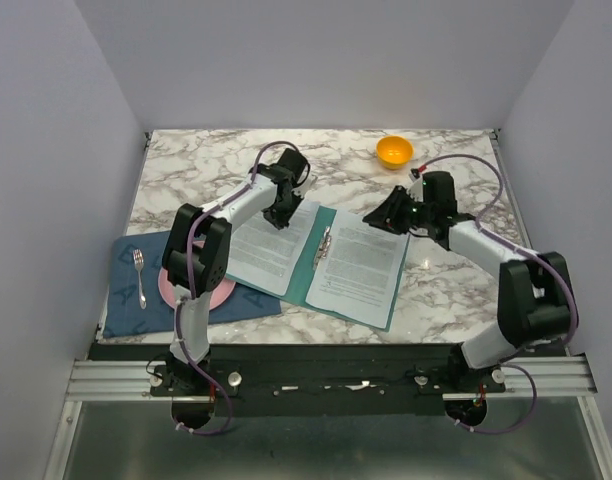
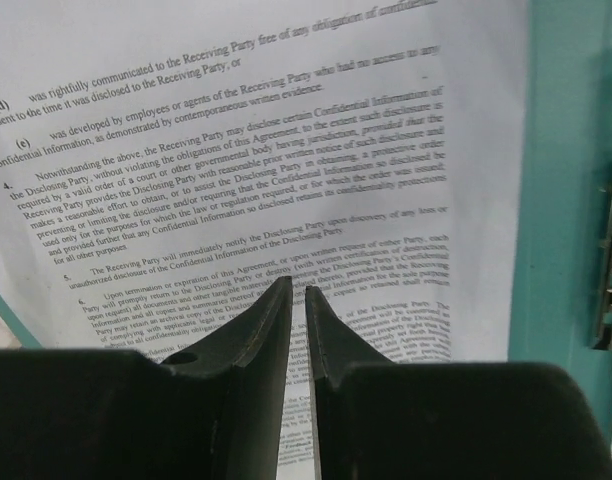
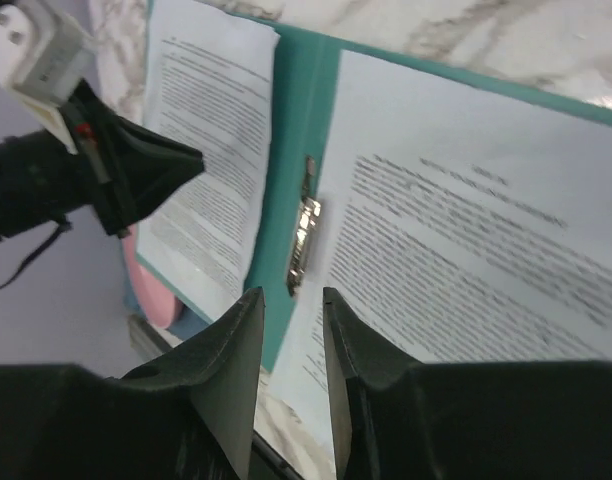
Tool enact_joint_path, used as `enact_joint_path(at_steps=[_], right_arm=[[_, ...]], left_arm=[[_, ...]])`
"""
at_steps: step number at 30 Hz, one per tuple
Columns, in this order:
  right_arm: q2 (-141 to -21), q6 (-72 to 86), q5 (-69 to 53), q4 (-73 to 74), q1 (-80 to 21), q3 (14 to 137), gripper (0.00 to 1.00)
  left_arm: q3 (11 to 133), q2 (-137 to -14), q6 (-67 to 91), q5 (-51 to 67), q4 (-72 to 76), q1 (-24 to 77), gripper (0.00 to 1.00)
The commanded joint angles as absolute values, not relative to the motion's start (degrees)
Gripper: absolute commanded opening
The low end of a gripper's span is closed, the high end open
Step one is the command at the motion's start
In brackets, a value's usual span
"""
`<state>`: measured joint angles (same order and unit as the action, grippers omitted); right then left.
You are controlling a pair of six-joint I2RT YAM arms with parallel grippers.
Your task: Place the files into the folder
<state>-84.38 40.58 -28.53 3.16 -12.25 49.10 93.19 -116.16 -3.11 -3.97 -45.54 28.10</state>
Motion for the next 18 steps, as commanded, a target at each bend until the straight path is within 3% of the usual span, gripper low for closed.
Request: enact_joint_path(at_steps=[1, 9, 18], right_arm=[[-95.95, 46.93, -39.02, -15.61, -15.11, 55.88, 0.38], [-112.83, 50.27, -38.50, -19.16, -20.83, 66.70, 0.38], [-116.98, 49.13, -36.22, -17.14, -22.24, 68.64, 0.38]], left_arm=[[91.33, -117.69, -1.49, -6.50, -44.13, 27.33, 0.25], [86.31, -117.69, -1.93, -8.08, -42.10, 27.25, 0.24], [82.79, -117.51, -2.81, -10.28, -40.43, 27.25, 0.23]])
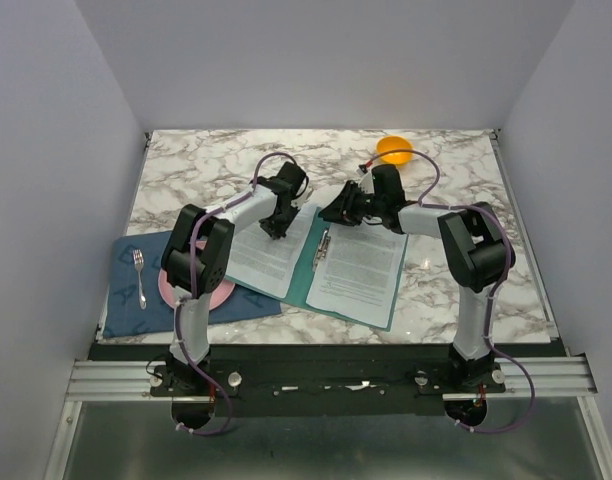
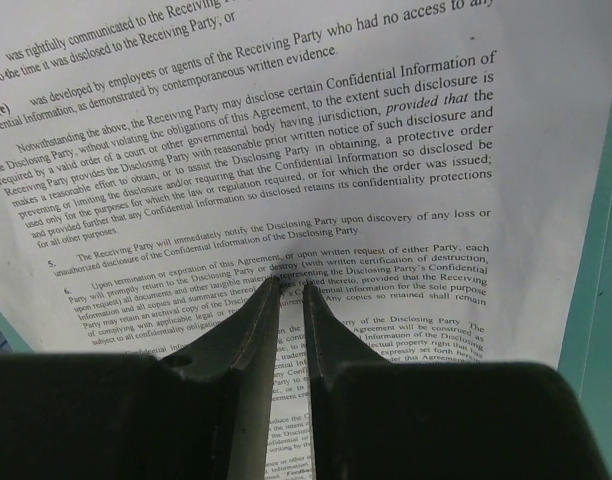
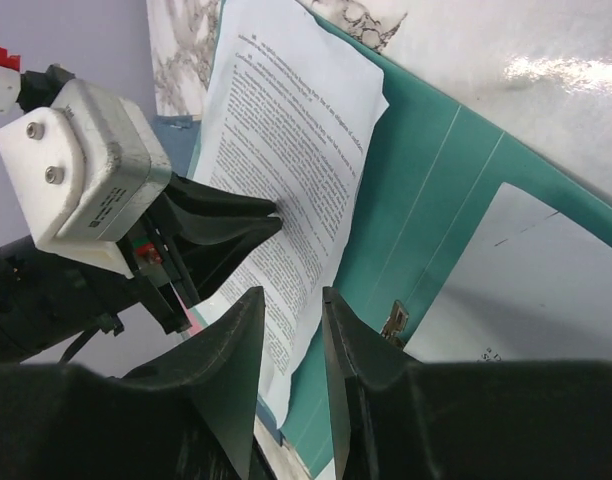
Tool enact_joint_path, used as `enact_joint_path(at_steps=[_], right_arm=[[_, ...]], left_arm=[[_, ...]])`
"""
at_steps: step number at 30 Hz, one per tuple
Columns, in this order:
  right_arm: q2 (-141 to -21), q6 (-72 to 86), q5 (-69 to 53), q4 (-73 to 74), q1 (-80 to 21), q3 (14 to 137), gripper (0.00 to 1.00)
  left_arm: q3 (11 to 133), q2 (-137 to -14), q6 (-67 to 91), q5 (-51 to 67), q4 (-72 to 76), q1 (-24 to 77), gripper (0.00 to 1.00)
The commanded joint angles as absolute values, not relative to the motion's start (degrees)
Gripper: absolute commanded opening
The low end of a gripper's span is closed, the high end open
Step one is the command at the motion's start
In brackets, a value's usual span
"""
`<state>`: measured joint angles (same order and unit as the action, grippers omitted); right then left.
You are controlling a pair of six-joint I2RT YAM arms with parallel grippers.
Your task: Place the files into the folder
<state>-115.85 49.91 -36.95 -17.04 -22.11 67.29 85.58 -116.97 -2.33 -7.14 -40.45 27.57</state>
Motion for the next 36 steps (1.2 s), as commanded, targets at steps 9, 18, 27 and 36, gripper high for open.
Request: enact_joint_path(at_steps=[9, 18, 27, 36], right_arm=[[-117.24, 45.97, -34.45, -13.88, -22.32, 66.62, 0.47], [-119.62, 45.97, -35.24, -13.36, -22.41, 67.59, 0.55], [-120.68, 48.07, -37.00, -17.84, -22.94, 65.31, 0.52], [-119.80, 50.89, -40.69, -24.25, -23.73, 63.02, 0.48]], left_arm=[[81.91, -117.60, -2.99, -10.81, -40.08, 27.25, 0.23], [81.39, -117.16, -3.16, -11.25, -40.17, 27.25, 0.22], [81.91, -117.33, -2.90, -11.69, -40.78, 27.25, 0.22], [81.39, -117.16, -2.72, -12.66, -40.87, 27.16, 0.21]])
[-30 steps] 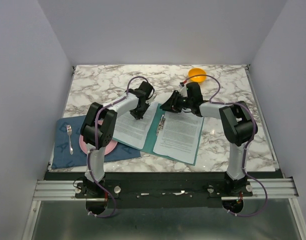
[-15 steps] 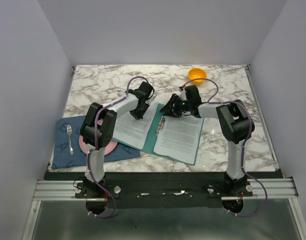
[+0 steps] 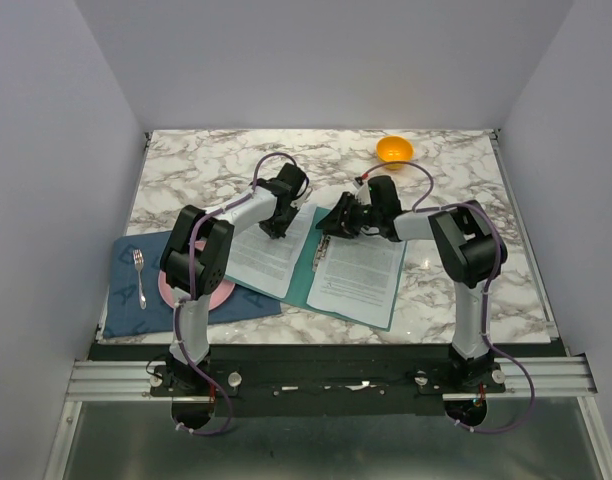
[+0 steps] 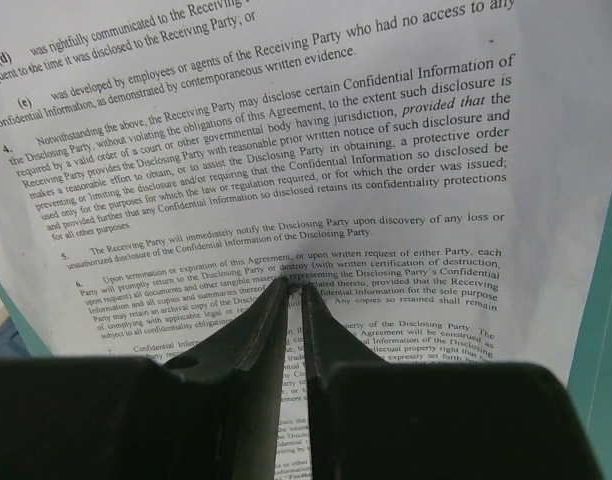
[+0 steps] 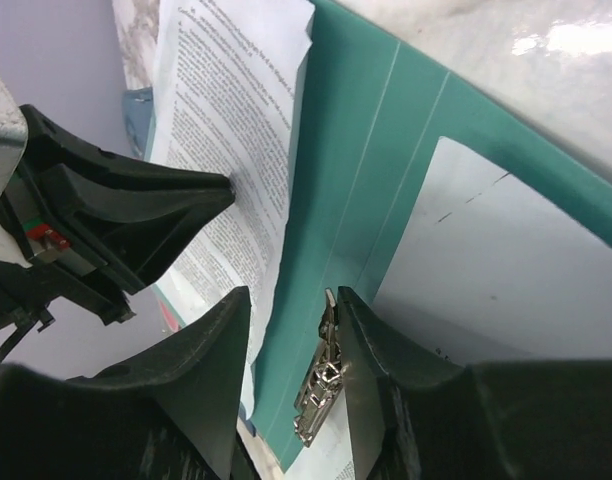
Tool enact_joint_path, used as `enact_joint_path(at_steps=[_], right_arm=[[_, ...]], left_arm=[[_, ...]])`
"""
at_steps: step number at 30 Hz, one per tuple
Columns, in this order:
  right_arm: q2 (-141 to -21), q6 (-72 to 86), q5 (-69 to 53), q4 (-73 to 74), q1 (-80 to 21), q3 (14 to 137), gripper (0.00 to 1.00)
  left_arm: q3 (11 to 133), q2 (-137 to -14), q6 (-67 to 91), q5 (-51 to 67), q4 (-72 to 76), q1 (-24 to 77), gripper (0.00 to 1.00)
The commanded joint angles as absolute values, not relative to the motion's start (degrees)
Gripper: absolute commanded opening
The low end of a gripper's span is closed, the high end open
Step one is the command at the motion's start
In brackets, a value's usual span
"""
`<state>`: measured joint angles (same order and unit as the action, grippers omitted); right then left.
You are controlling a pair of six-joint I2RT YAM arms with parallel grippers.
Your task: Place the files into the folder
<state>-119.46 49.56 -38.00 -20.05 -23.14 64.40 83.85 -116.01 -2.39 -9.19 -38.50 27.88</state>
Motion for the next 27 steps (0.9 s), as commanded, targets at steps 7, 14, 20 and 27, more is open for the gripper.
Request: enact_joint_path(at_steps=[7, 14, 20, 27], right_arm=[[-117.95, 52.82, -41.66, -28.91, -24.17, 60.82, 0.47], [-114.61, 52.74, -42.01, -31.99, -24.70, 58.80, 0.47], [-113.56, 52.73, -42.80, -33.31, -25.14, 58.10, 0.47], [-112.24, 53.00, -44.03, -33.84, -26.80, 56.52, 0.47]], left_arm=[[80.77, -116.72, -2.72, -13.09, -40.87, 27.25, 0.21], [79.89, -116.19, -2.46, -12.92, -40.87, 27.25, 0.21], [79.28, -115.67, -2.55, -13.18, -40.78, 27.25, 0.21], [79.37, -115.05, -2.72, -13.01, -41.13, 27.25, 0.21]])
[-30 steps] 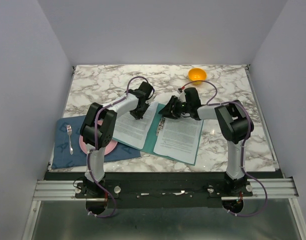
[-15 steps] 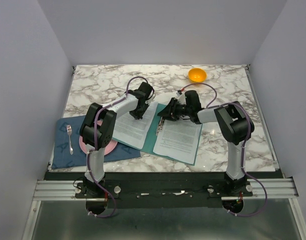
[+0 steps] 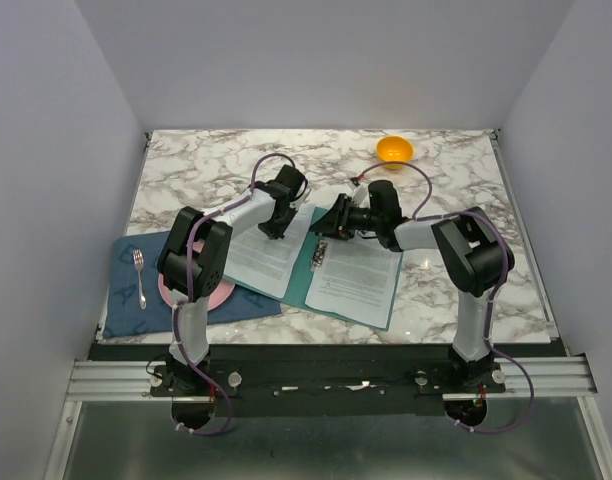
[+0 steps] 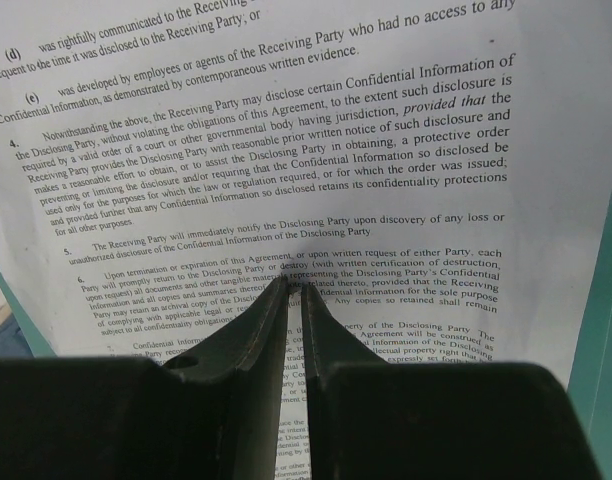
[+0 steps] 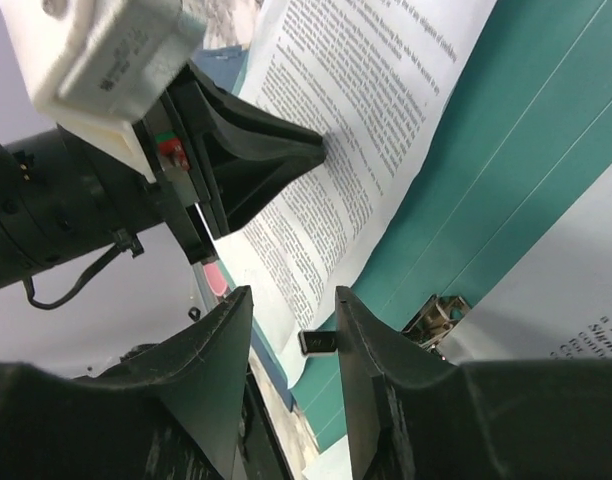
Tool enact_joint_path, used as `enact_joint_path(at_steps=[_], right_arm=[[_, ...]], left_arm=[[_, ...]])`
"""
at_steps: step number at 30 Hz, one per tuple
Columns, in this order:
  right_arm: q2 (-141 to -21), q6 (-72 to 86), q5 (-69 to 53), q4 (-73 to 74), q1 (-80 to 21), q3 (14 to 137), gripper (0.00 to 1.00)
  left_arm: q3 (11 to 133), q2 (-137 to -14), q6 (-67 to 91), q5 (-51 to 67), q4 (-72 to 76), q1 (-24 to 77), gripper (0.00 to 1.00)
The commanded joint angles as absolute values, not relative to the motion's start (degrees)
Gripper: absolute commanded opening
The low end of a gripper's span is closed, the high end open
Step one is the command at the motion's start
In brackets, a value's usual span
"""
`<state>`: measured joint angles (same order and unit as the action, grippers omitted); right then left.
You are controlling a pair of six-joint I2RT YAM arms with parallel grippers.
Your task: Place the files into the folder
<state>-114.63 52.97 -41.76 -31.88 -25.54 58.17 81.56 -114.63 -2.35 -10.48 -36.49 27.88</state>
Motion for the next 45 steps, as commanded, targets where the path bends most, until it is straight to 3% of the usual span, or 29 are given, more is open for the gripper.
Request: enact_joint_path(at_steps=[1, 12, 15, 22, 28, 29, 30, 31, 41, 45], right_arm=[[-112.15, 53.17, -44.12, -34.27, -27.07, 56.25, 0.47], [-109.60, 53.44, -44.65, -34.81, -29.97, 53.35, 0.46], [-108.46, 52.39, -43.77, -34.28, -29.97, 52.65, 0.45], [-103.54, 45.71, -40.08, -30.07, -29.97, 52.73, 0.33], [-100.11, 40.96, -39.20, -27.34, -29.97, 54.06, 0.21], [-99.41, 40.35, -38.24, -27.60, -29.97, 53.44, 0.16], [-98.36, 39.38, -37.62, -28.21, -29.97, 51.52, 0.02], [-96.26, 38.94, -37.10, -29.69, -29.88, 50.11, 0.01], [-78.06, 24.97, -14.72, -27.07, -36.28, 37.01, 0.00], [-76.64, 20.23, -3.80, -28.64, -40.68, 34.46, 0.00]], left_arm=[[79.45, -114.96, -2.72, -13.01, -41.13, 27.25, 0.21], [81.65, -112.50, -1.94, -12.83, -44.02, 27.25, 0.22], [83.75, -110.48, -0.80, -12.66, -46.31, 27.25, 0.28], [89.99, -105.21, 2.72, -13.18, -50.80, 28.64, 0.76], [94.74, -105.20, 4.57, -12.31, -52.47, 31.81, 0.99], [95.88, -106.16, 5.18, -12.30, -52.47, 32.60, 0.99], [96.67, -106.87, 5.62, -12.13, -52.64, 32.87, 0.99], [97.46, -107.57, 5.89, -11.87, -52.56, 33.22, 0.99], [106.51, -118.28, 11.07, -11.86, -51.33, 37.09, 0.99], [108.28, -121.90, 12.83, -12.57, -51.50, 37.88, 0.99]])
